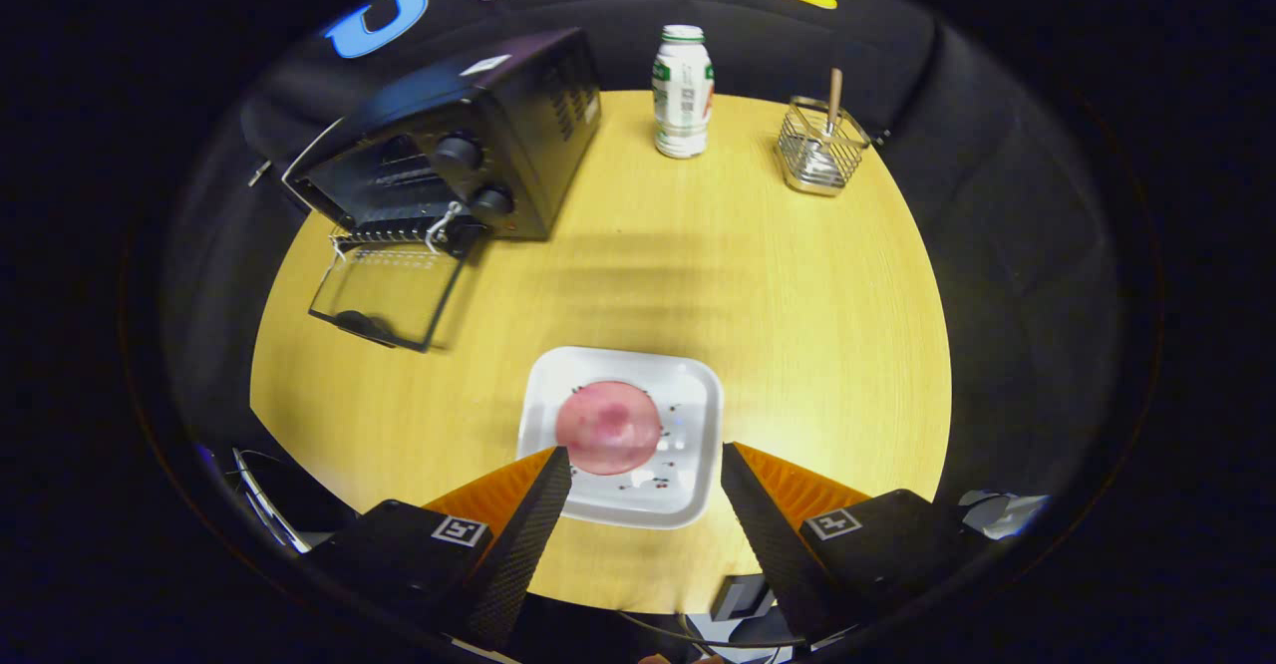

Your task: Open the toaster oven, put the food inside, and close the toaster oven door.

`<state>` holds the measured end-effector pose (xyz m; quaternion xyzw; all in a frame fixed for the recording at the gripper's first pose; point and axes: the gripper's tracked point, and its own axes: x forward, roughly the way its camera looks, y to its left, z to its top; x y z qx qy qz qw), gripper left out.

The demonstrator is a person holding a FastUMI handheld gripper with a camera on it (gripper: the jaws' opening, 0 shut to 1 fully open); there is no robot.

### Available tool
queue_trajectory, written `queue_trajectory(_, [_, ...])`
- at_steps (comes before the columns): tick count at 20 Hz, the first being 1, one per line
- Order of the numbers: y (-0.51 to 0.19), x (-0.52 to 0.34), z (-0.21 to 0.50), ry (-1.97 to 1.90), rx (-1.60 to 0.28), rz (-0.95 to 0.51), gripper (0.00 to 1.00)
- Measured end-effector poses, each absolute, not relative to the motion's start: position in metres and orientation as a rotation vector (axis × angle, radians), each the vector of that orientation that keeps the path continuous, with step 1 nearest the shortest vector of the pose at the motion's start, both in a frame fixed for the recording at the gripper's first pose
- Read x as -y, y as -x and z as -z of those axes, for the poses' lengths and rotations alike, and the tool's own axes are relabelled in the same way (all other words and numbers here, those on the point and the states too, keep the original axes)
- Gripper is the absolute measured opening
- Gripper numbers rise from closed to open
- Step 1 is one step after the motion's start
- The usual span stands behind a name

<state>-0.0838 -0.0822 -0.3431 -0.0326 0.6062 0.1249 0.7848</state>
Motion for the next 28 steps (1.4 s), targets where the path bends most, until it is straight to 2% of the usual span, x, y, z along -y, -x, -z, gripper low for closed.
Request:
queue_trajectory(8, [0.094,0.100,0.419,-0.004,-1.522,-0.327,0.98])
queue_trajectory(10, [0.095,0.103,0.424,-0.007,-1.540,-0.311,0.68])
queue_trajectory(13, [0.097,0.103,0.427,-0.098,-1.581,-0.320,0.11])
queue_trajectory(16, [0.097,0.099,0.425,-0.241,-1.556,-0.389,0.07])
queue_trajectory(19, [0.106,0.092,0.421,-0.451,-1.548,-0.400,0.05])
queue_trajectory(28, [0.131,0.060,0.374,-0.819,-1.419,-0.292,0.05])
